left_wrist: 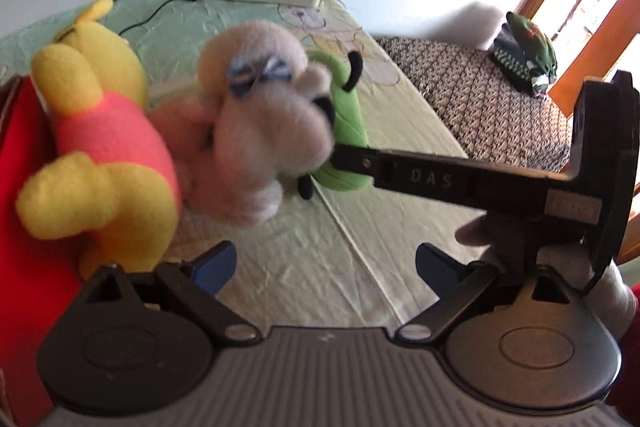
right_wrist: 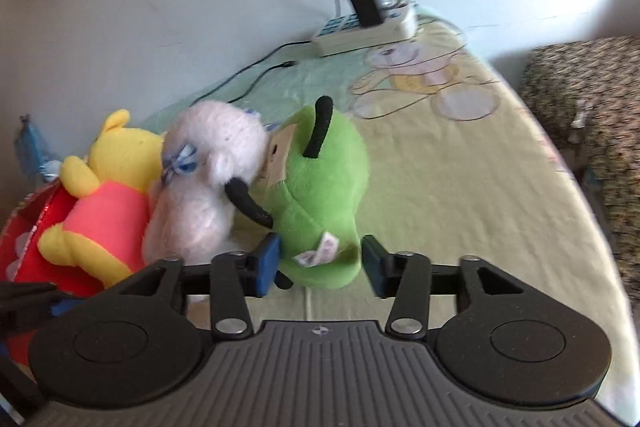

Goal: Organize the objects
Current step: 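Close the right tool on the green bean plush and lift it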

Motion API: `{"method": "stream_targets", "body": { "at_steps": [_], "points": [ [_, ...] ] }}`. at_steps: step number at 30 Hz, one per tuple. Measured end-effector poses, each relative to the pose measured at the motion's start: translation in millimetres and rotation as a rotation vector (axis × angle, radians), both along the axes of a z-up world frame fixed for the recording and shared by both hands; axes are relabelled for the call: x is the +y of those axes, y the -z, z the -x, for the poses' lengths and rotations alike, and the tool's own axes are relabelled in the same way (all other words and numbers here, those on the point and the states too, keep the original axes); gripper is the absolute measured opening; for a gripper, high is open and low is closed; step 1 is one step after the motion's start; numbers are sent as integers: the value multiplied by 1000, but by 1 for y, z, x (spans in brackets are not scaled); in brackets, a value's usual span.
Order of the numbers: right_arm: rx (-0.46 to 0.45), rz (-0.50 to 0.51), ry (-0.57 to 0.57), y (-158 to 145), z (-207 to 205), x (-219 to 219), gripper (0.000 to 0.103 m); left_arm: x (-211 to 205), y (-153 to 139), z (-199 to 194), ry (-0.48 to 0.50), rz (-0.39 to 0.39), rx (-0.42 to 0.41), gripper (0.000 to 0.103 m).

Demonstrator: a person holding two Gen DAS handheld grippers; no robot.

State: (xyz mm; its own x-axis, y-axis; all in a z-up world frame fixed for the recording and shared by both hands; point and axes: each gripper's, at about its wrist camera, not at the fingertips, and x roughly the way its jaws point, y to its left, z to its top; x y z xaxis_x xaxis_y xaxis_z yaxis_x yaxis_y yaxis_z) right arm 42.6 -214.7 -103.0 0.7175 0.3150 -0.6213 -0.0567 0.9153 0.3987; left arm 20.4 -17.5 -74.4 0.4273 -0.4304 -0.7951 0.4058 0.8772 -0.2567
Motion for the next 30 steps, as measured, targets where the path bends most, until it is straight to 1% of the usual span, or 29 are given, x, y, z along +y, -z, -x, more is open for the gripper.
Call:
{"method": "stream_targets", "body": {
  "at_steps": [1,2,5,6,7,8,11,14,19,25,30],
  "points": [
    [-4,-12,-3,1,-3,0,60,-1,1,-2,1,-4,0,96],
    [-10,-22,-11,2,-4,1,62,-1,2,-4,0,-7,-1,96],
    [-12,-57,-36,6,-10,5,64,-1,4,-7,-5,-12,-1,96],
    [-1,-80,-44,6,-12,6,61,-1,5,-8,-7,-14,0,96],
    [6,-112,-62,8,-13,6,48,0,4,-8,-9,-14,2,95],
    [16,-131,-69,7,-14,7,47,0,5,-9,-10,-15,3,94],
    [11,-134,-65,5,-9,6,43,1,3,-8,-7,-12,0,94],
    [22,-167,-63,1,0,0,41,-1,-1,-4,7,-5,-8,93],
    [71,-230,-81,-5,27,-12,41,-4,-4,12,75,15,-10,93],
    [122,-263,-97,-9,66,-24,42,-16,-2,34,181,42,12,93],
    [161,-294,-105,-11,93,-30,43,-23,-4,49,240,82,20,93]
  ]
}}
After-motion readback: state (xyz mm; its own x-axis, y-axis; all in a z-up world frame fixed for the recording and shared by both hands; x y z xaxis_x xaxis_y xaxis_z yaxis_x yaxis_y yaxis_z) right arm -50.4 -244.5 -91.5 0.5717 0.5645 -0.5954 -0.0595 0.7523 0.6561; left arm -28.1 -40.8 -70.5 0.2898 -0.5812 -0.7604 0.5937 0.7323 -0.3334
